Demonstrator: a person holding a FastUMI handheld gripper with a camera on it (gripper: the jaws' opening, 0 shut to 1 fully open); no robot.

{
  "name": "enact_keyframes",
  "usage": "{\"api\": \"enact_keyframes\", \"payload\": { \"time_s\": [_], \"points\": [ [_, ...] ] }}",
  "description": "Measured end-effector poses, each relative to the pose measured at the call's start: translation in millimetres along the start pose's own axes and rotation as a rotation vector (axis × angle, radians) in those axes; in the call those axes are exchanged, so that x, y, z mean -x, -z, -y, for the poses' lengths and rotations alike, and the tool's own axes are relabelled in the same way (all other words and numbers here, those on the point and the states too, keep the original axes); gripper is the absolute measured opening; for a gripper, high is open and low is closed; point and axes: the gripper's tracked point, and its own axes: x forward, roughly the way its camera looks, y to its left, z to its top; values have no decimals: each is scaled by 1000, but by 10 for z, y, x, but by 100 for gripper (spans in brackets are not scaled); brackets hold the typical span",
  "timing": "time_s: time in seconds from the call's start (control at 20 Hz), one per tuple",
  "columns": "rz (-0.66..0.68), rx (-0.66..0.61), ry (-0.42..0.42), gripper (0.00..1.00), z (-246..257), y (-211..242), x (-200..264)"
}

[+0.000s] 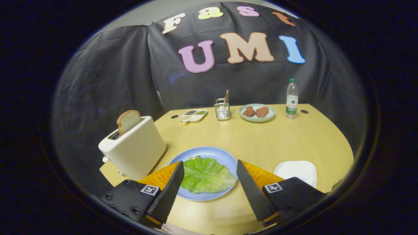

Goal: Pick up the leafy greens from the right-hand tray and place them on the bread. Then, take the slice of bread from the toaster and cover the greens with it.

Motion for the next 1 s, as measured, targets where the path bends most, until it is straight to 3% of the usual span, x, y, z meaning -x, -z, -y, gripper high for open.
{"api": "enact_keyframes", "payload": {
  "time_s": [0.55,0.75,1.0],
  "points": [
    [68,187,-71,100,-885,-731,44],
    [94,190,-134,100,-1318,-948,-22],
    [77,212,-151,100,-1653,-1033,-168]
  ]
}}
